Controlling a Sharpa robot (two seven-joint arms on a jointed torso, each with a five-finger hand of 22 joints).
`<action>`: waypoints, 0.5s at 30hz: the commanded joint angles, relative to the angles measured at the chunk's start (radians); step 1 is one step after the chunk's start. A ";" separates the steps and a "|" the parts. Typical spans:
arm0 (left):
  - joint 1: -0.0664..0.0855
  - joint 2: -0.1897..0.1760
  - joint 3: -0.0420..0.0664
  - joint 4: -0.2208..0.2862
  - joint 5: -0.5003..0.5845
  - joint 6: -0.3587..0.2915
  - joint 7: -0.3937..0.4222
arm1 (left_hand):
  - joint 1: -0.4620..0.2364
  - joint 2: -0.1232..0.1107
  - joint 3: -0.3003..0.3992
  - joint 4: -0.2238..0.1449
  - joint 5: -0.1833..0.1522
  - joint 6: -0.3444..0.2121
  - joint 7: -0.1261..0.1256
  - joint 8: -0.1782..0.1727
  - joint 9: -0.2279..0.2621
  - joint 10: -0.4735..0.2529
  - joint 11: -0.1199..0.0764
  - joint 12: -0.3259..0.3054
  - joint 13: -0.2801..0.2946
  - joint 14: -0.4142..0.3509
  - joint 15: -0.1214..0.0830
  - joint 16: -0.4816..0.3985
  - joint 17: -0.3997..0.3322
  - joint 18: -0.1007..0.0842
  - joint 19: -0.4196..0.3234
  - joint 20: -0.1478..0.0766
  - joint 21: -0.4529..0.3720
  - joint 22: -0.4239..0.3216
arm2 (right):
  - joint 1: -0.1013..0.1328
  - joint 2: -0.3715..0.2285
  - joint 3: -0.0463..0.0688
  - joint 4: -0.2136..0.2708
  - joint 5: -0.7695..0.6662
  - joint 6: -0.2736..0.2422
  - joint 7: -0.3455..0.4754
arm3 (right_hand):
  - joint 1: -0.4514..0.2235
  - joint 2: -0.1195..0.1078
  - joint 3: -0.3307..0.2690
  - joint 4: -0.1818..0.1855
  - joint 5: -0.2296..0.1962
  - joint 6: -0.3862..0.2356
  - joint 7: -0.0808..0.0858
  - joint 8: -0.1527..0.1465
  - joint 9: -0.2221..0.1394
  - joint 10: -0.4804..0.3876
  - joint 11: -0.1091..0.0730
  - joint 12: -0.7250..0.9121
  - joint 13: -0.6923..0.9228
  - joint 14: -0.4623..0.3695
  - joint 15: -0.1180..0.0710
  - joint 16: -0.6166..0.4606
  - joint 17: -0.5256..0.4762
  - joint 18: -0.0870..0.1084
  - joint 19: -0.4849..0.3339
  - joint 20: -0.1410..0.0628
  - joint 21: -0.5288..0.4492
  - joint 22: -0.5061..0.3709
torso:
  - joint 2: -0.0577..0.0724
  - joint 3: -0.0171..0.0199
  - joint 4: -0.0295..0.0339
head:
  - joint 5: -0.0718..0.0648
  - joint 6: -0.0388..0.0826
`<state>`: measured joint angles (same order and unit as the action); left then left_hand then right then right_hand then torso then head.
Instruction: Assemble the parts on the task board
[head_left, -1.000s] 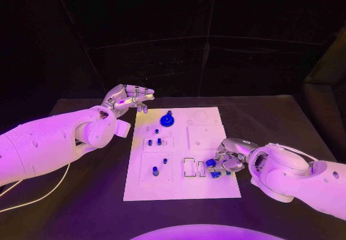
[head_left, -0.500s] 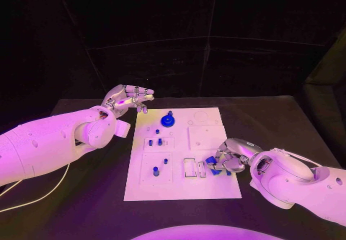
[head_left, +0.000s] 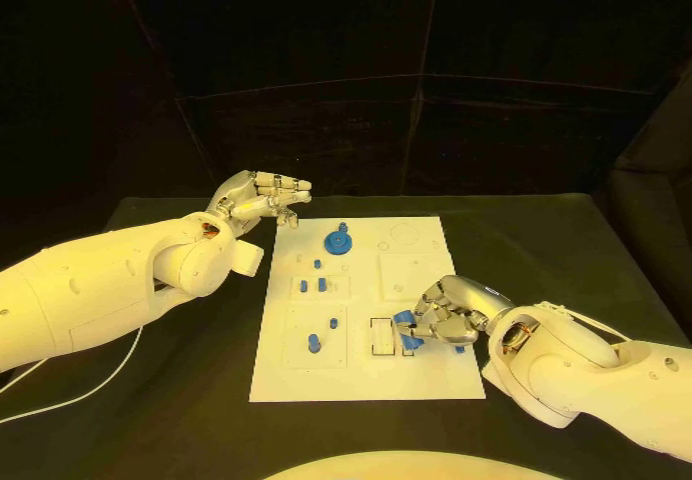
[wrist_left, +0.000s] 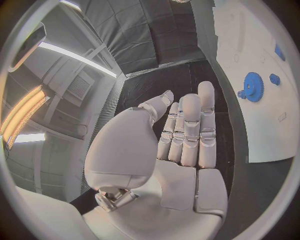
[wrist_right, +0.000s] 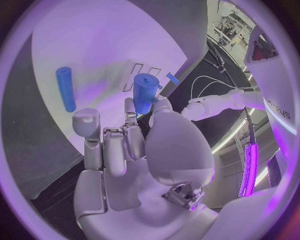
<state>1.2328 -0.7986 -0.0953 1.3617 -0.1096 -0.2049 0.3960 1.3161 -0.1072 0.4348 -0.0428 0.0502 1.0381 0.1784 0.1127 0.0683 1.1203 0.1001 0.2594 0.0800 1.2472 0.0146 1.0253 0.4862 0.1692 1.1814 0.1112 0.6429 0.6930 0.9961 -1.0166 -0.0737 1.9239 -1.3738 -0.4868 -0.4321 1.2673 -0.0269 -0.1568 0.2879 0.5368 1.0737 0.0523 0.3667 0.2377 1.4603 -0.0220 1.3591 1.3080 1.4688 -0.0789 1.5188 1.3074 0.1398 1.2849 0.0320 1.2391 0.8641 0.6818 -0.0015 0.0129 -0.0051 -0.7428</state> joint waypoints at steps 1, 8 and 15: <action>0.001 0.001 0.001 0.002 0.003 0.018 -0.002 | 0.002 0.008 -0.005 0.001 0.000 -0.009 -0.001 -0.002 0.000 -0.007 0.000 0.004 0.001 -0.006 0.000 -0.005 -0.002 0.014 -0.002 0.004 -0.003 -0.001 | 0.001 0.016 0.000 0.002 0.043 -0.009 0.010 | -0.001 0.015 -0.002 0.002 0.008 0.010 -0.002 0.004 0.030 0.005 -0.002 0.004 0.019 0.079 -0.007 0.007 0.140 -0.016 0.004 -0.006 0.004 -0.001 | 0.001 -0.0004 0.0013 | 0.002 0.000; 0.001 0.001 0.001 0.004 0.003 0.022 -0.006 | 0.002 0.008 -0.005 0.001 0.000 -0.009 -0.001 -0.002 0.000 -0.007 0.000 0.004 0.001 -0.006 0.000 -0.005 -0.002 0.014 -0.002 0.004 -0.003 -0.001 | 0.001 0.061 0.001 -0.018 0.060 0.032 -0.024 | -0.003 0.018 -0.003 0.002 0.010 0.013 -0.003 0.004 0.033 0.004 -0.003 0.002 0.018 0.079 -0.008 0.006 0.139 -0.016 0.004 -0.007 0.004 0.000 | 0.002 -0.0008 0.0015 | 0.006 0.000; 0.001 0.002 0.000 0.005 0.003 0.025 -0.008 | 0.002 0.008 -0.005 0.001 0.000 -0.009 -0.001 -0.002 0.000 -0.007 0.000 0.004 0.001 -0.006 0.000 -0.005 -0.002 0.014 -0.002 0.004 -0.003 -0.001 | 0.001 0.100 0.001 -0.040 0.064 0.024 -0.066 | -0.011 0.017 -0.009 0.003 0.008 0.016 -0.004 0.005 0.036 0.005 -0.004 0.001 0.019 0.079 -0.009 0.006 0.140 -0.016 0.004 -0.008 0.004 -0.002 | 0.002 -0.0001 0.0016 | 0.010 0.000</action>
<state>1.2326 -0.7980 -0.0957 1.3642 -0.1096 -0.1953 0.3888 1.3161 -0.1072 0.4348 -0.0428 0.0502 1.0381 0.1784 0.1127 0.0683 1.1203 0.1001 0.2594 0.0799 1.2472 0.0146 1.0253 0.4863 0.1692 1.1814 0.1112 0.6430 0.6931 0.9962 -0.9197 -0.0737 1.8852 -1.3235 -0.4687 -0.4646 1.2601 -0.0124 -0.1606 0.2917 0.5429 1.0789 0.0539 0.3649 0.2393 1.4600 -0.0217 1.3591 1.3079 1.4651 -0.0824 1.5188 1.3074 0.1397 1.2885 0.0284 1.2391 0.8640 0.6836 -0.0020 0.0141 0.0047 -0.7423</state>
